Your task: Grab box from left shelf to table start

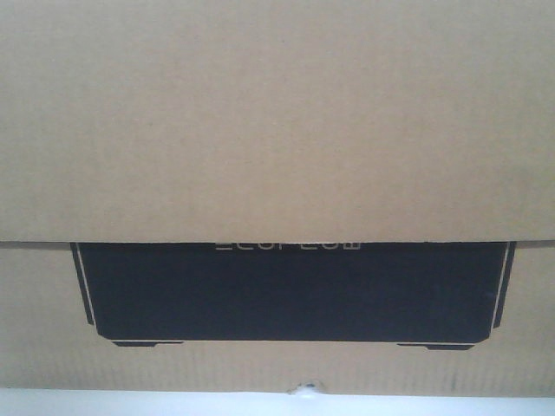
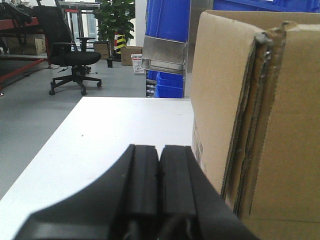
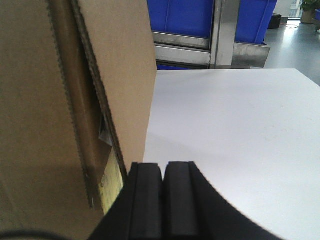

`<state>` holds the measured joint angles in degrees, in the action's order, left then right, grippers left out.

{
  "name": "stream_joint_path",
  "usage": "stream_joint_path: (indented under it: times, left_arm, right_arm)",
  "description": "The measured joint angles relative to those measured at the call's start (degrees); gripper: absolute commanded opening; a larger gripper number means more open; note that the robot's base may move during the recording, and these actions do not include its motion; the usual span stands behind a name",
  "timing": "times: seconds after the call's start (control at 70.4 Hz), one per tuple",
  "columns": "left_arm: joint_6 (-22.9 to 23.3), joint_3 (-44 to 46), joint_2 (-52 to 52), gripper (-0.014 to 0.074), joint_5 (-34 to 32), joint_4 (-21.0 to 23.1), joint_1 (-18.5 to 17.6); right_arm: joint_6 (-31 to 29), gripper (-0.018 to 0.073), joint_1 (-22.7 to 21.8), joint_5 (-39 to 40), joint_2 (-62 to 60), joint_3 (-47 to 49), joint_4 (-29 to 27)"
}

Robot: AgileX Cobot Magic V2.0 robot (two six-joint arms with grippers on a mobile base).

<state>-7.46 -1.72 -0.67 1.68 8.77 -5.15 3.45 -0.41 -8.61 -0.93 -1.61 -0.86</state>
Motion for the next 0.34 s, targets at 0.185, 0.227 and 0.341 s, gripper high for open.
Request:
stream_joint_path:
  times: [0.185, 0.227, 0.341]
  left_arm:
    - [0.00, 0.00, 0.00, -0.0102, 0.00, 0.00, 0.00]
    - [0.00, 0.00, 0.00, -0.0102, 0.00, 0.00, 0.00]
    - [0.00, 0.00, 0.00, -0.0102, 0.00, 0.00, 0.00]
  right_arm:
    - [0.00, 0.0057, 0.00, 0.03, 0.00, 0.00, 0.00]
    - [0.00, 0.0057, 0.00, 0.03, 0.00, 0.00, 0.00]
    - [0.00, 0.0057, 0.00, 0.14, 0.00, 0.00, 0.00]
